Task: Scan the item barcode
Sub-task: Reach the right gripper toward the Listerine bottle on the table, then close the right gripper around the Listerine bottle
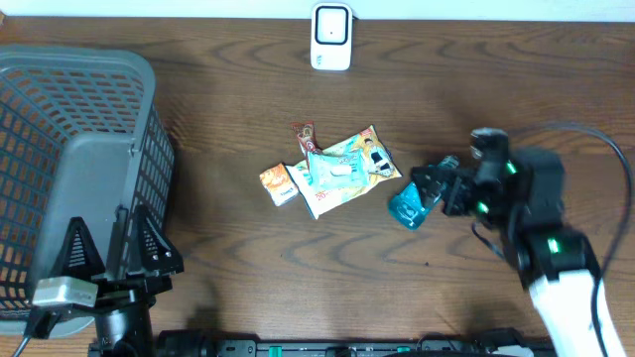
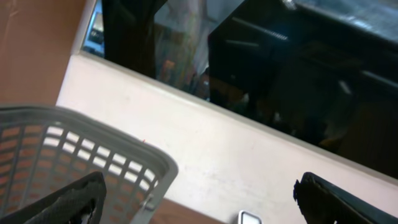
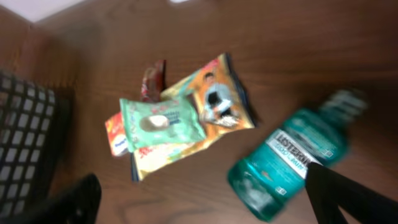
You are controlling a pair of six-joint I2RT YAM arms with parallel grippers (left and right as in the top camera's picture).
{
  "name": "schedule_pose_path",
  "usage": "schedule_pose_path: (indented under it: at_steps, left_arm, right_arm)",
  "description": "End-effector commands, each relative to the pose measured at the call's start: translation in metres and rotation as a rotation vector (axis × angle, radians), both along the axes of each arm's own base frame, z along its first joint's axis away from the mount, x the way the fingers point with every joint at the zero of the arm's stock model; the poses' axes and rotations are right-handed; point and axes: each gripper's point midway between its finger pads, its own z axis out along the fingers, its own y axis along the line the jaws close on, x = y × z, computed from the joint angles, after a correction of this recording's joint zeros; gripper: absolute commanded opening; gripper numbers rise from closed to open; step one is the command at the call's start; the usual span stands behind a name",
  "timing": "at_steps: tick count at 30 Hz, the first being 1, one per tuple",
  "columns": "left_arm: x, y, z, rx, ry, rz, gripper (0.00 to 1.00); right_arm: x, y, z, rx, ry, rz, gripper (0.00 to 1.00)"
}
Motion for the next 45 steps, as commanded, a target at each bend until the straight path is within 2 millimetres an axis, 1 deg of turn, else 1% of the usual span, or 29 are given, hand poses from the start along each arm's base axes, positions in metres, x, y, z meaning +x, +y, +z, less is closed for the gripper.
schedule_pose_path:
  at_steps: [1, 4, 6, 7, 8, 9, 11, 13, 15, 16, 18, 21, 22, 23, 27, 30, 32, 33, 34, 36, 39, 41, 45]
  left_arm:
    - [-0.001, 0.004, -0.005, -0.005, 0.018, 0.024, 0.98]
    - [0.001, 0.001, -0.013, -0.001, 0.056, 0.008, 0.98]
    - [0.003, -0.006, -0.016, 0.01, 0.068, -0.035, 0.98]
    - [0.004, -0.011, -0.016, 0.017, 0.068, -0.06, 0.98]
    - [0.004, -0.017, -0.016, 0.026, 0.068, -0.095, 0.98]
    - [0.004, -0.022, -0.016, 0.035, 0.069, -0.126, 0.98]
    - [0.005, -0.032, -0.018, 0.054, 0.075, -0.177, 0.98]
    - [0.008, -0.04, -0.025, 0.074, 0.094, -0.221, 0.98]
    - [0.013, -0.046, -0.037, 0.096, 0.12, -0.256, 0.98]
    - [0.019, -0.047, -0.048, 0.093, 0.146, -0.262, 0.98]
    - [0.027, -0.047, -0.064, 0.088, 0.179, -0.263, 0.98]
    - [0.038, -0.047, -0.084, 0.083, 0.207, -0.265, 0.98]
    - [0.041, -0.046, -0.09, 0.082, 0.218, -0.264, 0.98]
    - [0.043, -0.046, -0.096, 0.08, 0.23, -0.265, 0.98]
    - [0.05, -0.046, -0.119, 0.072, 0.284, -0.267, 0.98]
    - [0.053, -0.046, -0.133, 0.067, 0.315, -0.269, 0.98]
    - [0.055, -0.046, -0.14, 0.065, 0.334, -0.27, 0.98]
    - [0.055, -0.046, -0.144, 0.062, 0.348, -0.27, 0.98]
    - [0.055, -0.046, -0.146, 0.061, 0.357, -0.271, 0.98]
    - [0.054, -0.046, -0.15, 0.059, 0.37, -0.272, 0.98]
    - [0.054, -0.046, -0.154, 0.056, 0.388, -0.272, 0.98]
    - [0.054, -0.046, -0.156, 0.055, 0.395, -0.273, 0.98]
    - [0.054, -0.046, -0.156, 0.055, 0.396, -0.273, 0.98]
  right_arm:
    - [0.02, 0.033, -0.002, -0.081, 0.072, 0.157, 0.99]
    - [0.034, 0.056, -0.012, -0.053, 0.105, 0.22, 0.99]
    - [0.04, 0.074, -0.017, -0.005, 0.1, 0.28, 0.99]
    - [0.043, 0.085, -0.02, 0.018, 0.091, 0.322, 0.96]
    - [0.043, 0.095, -0.023, 0.032, 0.085, 0.367, 0.9]
    - [0.042, 0.104, -0.027, 0.023, 0.081, 0.393, 0.86]
    - [0.042, 0.115, -0.037, -0.034, 0.072, 0.403, 0.88]
    - [0.043, 0.12, -0.045, -0.133, 0.052, 0.377, 0.89]
    - [0.047, 0.115, -0.052, -0.268, 0.031, 0.284, 0.96]
    - [0.047, 0.111, -0.055, -0.338, 0.024, 0.224, 0.97]
    - [0.045, 0.102, -0.058, -0.405, 0.035, 0.125, 0.98]
    - [0.037, 0.095, -0.063, -0.412, 0.085, 0.023, 0.96]
    - [0.035, 0.094, -0.065, -0.4, 0.107, -0.002, 0.97]
    - [0.032, 0.092, -0.066, -0.386, 0.129, -0.029, 0.99]
    - [0.027, 0.082, -0.072, -0.362, 0.194, -0.108, 0.99]
    - [0.023, 0.07, -0.077, -0.366, 0.243, -0.159, 0.99]
    - [0.018, 0.06, -0.081, -0.365, 0.286, -0.205, 0.99]
    - [0.015, 0.051, -0.084, -0.366, 0.322, -0.246, 0.99]
    - [0.014, 0.046, -0.085, -0.367, 0.339, -0.266, 0.99]
    - [0.017, 0.039, -0.085, -0.364, 0.344, -0.285, 0.99]
    - [0.018, 0.036, -0.085, -0.368, 0.345, -0.287, 0.99]
    - [0.018, 0.035, -0.085, -0.397, 0.332, -0.256, 0.99]
    - [0.021, 0.035, -0.084, -0.403, 0.318, -0.25, 0.99]
